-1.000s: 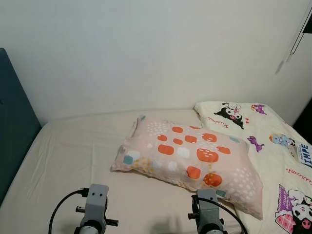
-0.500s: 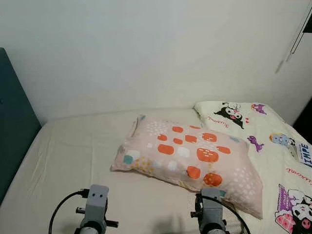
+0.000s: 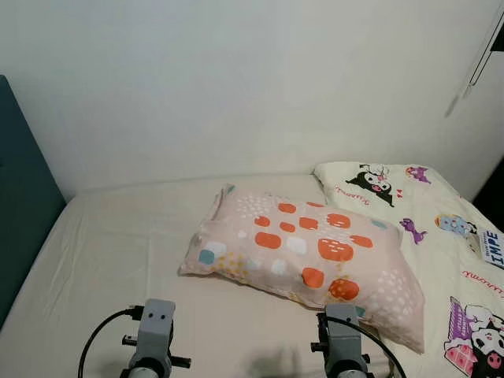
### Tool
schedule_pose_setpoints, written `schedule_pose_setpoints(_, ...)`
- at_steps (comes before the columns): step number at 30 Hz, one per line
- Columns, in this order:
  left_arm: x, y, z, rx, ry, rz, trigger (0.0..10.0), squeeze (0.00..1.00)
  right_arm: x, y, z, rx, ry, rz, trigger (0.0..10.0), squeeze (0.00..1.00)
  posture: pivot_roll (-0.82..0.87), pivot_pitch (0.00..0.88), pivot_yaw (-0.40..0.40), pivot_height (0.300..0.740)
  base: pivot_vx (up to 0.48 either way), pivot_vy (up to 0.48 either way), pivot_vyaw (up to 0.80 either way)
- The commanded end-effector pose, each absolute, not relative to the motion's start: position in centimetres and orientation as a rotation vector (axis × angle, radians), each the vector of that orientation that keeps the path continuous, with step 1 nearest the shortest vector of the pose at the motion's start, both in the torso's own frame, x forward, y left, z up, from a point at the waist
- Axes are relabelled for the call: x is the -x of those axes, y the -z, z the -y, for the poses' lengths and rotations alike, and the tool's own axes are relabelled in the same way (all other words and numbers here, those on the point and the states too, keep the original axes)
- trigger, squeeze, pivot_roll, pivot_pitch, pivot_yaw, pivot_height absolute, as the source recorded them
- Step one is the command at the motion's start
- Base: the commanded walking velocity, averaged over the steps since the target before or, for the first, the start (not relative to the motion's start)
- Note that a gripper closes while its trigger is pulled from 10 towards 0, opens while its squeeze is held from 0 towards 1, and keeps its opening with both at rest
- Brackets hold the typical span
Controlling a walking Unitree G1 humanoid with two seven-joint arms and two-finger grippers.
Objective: Clean up the room
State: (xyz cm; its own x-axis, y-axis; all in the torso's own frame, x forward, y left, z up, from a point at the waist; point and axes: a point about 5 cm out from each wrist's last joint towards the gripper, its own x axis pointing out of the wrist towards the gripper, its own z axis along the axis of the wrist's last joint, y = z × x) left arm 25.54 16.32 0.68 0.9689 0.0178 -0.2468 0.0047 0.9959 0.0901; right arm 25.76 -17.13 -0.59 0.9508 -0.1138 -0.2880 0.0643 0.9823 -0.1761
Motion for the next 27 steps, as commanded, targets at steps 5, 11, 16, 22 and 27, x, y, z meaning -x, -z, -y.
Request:
schedule_pose_setpoints(5, -25.08, -0.3, -16.43, -0.1, -0.005, -0.271, 10.0, 0.0, -25.61, 0.62, 17.18, 0.168, 0.086, -0.3, 10.0, 0.0, 0.01, 0.117, -0.035, 0.74, 0.0, 0.0, 0.0)
schedule_pose_setpoints(11, -25.05, -0.28, -16.34, -0.097, -0.006, -0.272, 10.0, 0.0, -25.52, 0.74, 17.23, 0.152, 0.08, -0.311, 10.0, 0.0, 0.01, 0.118, -0.037, 0.74, 0.0, 0.0, 0.0)
schedule_pose_setpoints(16, -25.06, -0.28, -16.33, -0.098, -0.005, -0.272, 10.0, 0.0, -25.48, 0.74, 17.18, 0.141, 0.082, -0.308, 10.0, 0.0, 0.01, 0.121, -0.035, 0.726, 0.0, 0.0, 0.0)
schedule_pose_setpoints(22, -25.11, -0.34, -16.31, -0.1, -0.002, -0.272, 10.0, 0.0, -25.49, 0.71, 17.11, 0.141, 0.083, -0.305, 10.0, 0.0, 0.01, 0.127, -0.033, 0.706, 0.0, 0.0, 0.0)
schedule_pose_setpoints(27, -25.17, -0.41, -16.31, -0.102, 0.001, -0.27, 10.0, 0.0, -25.49, 0.67, 17.06, 0.143, 0.076, -0.302, 10.0, 0.0, 0.01, 0.124, -0.033, 0.696, 0.0, 0.0, 0.0)
